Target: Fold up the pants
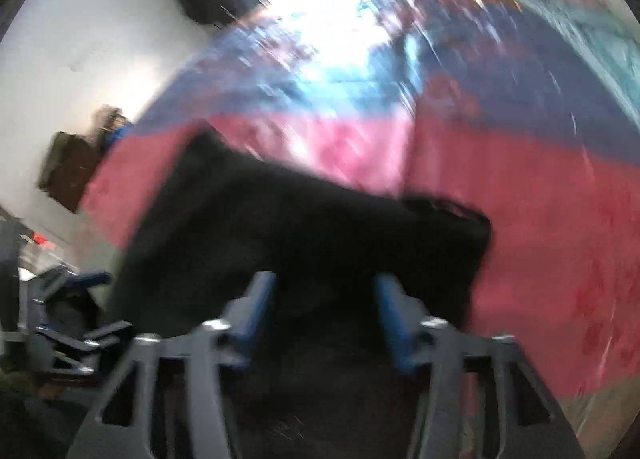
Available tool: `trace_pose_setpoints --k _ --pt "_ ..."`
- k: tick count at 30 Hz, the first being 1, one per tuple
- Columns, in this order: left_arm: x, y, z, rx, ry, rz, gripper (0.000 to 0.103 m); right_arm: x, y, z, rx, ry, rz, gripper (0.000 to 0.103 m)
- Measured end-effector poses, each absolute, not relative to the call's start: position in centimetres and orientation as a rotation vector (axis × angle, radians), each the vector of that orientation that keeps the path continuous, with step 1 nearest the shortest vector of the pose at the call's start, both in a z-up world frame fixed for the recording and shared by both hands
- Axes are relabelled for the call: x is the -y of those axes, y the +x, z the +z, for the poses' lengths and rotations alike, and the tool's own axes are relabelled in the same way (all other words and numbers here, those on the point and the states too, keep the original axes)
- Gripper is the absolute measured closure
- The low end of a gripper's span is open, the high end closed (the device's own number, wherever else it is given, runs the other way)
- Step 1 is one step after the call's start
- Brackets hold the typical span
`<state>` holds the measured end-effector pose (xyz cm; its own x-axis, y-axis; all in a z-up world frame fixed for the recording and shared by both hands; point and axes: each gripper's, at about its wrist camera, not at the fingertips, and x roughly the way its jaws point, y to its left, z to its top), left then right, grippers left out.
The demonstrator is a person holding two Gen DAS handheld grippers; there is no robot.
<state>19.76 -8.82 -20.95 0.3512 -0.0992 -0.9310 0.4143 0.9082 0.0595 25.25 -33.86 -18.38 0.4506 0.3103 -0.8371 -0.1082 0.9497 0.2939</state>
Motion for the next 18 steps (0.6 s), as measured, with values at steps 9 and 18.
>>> trace_pose_setpoints --k 9,18 --pt "8.0 19.0 -18.2 -1.126 0.18 -0.36 0.017 32.0 17.9 -11.5 -0.942 0.148 0.335 0.067" --pt "8.4 19.7 -16.8 -1.148 0.202 -0.438 0.014 31.3 16.5 -15.2 -1.061 0.196 0.263 0.07"
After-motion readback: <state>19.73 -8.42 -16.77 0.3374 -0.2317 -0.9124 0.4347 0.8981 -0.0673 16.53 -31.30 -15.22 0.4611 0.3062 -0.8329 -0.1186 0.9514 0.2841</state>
